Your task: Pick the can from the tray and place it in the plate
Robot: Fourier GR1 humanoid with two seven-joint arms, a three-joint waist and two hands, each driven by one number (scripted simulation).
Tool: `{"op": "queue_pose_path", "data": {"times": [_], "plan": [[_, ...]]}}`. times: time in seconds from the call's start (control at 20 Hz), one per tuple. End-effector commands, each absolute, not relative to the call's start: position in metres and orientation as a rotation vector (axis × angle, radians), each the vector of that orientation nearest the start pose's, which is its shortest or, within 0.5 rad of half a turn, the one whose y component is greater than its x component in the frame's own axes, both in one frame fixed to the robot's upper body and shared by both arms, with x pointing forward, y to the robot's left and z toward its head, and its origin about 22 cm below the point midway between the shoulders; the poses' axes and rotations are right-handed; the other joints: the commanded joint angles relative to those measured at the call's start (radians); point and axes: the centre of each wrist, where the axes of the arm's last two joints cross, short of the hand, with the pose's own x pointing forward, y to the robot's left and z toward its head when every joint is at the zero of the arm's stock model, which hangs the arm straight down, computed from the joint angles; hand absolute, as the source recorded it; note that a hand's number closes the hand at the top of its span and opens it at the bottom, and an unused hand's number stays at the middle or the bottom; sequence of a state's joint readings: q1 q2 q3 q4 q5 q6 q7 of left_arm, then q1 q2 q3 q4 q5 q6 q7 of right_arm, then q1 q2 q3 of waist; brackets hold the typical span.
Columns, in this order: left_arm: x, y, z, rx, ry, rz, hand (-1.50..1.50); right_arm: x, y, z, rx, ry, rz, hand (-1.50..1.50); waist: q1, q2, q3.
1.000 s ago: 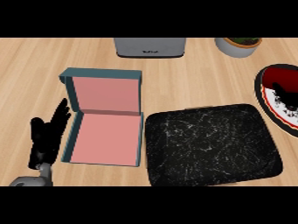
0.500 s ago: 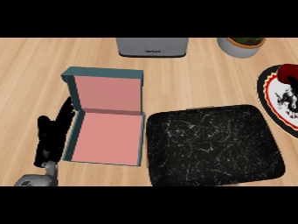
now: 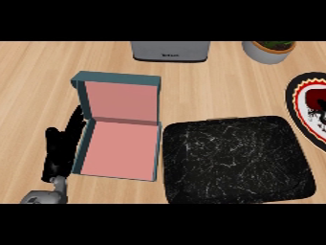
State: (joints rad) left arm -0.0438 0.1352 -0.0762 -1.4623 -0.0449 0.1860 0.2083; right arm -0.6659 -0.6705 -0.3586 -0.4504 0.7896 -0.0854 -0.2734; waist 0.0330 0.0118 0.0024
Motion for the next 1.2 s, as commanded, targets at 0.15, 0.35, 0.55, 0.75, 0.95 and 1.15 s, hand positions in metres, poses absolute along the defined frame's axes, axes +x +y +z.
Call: {"op": "queue_pose_path", "data": {"times": [0.15,0.35,0.55,0.75,0.95,1.15], "plan": [[0.258,0.257,-0.004,0.222,-1.298,-0.065,0.0,0.33,-0.489,0.05,-0.865,-1.003,0.731,-1.5,0.006,0.003,0.001],[0.249,0.246,-0.021,0.216,-1.297,-0.075,0.0,0.315,-0.508,0.055,-0.799,-1.139,0.768,-1.5,0.009,0.008,0.003],[0.256,0.248,-0.003,0.234,-1.299,-0.046,0.0,0.326,-0.504,0.068,-0.7,-1.404,0.617,-1.5,0.001,0.0,0.003],[0.244,0.249,-0.016,0.221,-1.287,-0.035,0.0,0.317,-0.513,0.065,-0.541,-1.636,0.273,-1.5,-0.016,-0.006,0.004],[0.256,0.248,-0.007,0.242,-1.293,-0.04,0.0,0.297,-0.539,0.076,-0.449,-1.677,0.136,-1.5,-0.016,-0.001,0.002],[0.245,0.235,-0.012,0.207,-1.307,-0.059,0.0,0.288,-0.54,0.063,-0.386,-1.639,0.121,-1.5,0.004,0.003,0.003]]}}
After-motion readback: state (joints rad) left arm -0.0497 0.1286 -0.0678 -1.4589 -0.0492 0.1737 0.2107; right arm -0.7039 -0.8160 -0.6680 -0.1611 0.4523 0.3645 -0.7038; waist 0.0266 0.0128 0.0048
